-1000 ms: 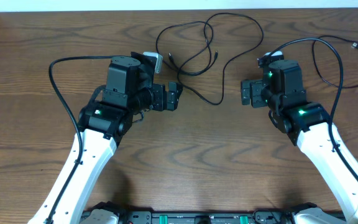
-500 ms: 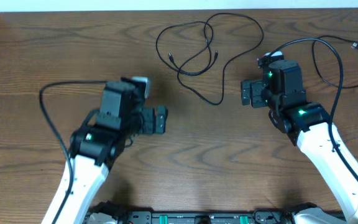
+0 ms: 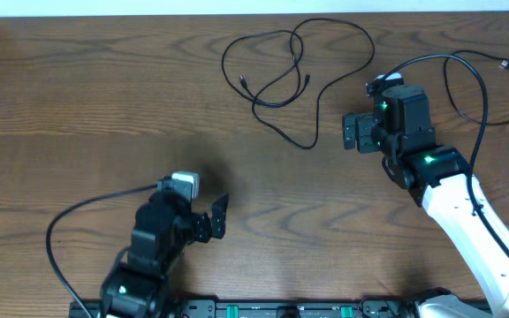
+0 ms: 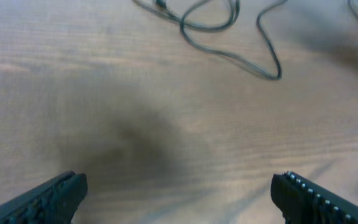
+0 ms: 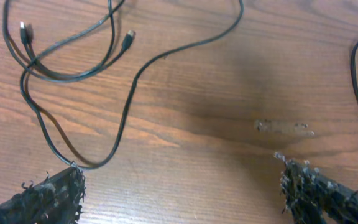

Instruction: Untangle cables

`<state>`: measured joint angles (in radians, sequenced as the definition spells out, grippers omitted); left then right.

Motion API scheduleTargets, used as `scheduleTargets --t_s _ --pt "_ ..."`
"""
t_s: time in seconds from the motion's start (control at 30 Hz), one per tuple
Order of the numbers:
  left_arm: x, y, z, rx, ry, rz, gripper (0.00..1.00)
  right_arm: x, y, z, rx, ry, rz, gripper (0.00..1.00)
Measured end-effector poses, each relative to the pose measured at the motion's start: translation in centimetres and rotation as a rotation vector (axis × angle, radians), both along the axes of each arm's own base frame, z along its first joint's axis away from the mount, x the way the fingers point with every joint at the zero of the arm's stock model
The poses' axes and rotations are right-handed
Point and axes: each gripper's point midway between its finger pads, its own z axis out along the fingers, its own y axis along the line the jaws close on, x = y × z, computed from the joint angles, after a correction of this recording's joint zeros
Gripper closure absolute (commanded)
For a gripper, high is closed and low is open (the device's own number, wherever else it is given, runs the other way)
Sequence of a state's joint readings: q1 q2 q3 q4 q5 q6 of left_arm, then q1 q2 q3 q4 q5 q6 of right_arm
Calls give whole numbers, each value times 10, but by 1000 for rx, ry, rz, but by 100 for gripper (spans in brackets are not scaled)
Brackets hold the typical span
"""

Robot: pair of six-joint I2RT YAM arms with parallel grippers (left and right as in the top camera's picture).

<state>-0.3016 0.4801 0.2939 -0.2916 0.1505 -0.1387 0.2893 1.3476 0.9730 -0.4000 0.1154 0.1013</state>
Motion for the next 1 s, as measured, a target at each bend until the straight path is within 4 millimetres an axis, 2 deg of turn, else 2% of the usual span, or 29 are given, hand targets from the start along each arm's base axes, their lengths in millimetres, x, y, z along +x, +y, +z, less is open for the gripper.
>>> scheduleTargets --t_s 0.13,0.23,0.47,0.63,0.77,1.0 --pt "1 0 -9 -46 -146 0 0 0 0 0 -1 0 -1 1" --pt "3 -1 -9 -78 -251 1 1 0 -1 0 -3 -1 -4 1" --pt "5 0 23 -120 -396 7 1 0 -1 0 -4 0 -4 1" --pt "6 11 44 -104 -502 60 0 0 -1 0 -4 -1 -4 1" --pt "8 25 33 -1 -485 104 0 0 -1 0 -4 -1 -4 1" --pt "10 34 33 125 -517 101 0 0 -1 0 -4 -1 -4 1"
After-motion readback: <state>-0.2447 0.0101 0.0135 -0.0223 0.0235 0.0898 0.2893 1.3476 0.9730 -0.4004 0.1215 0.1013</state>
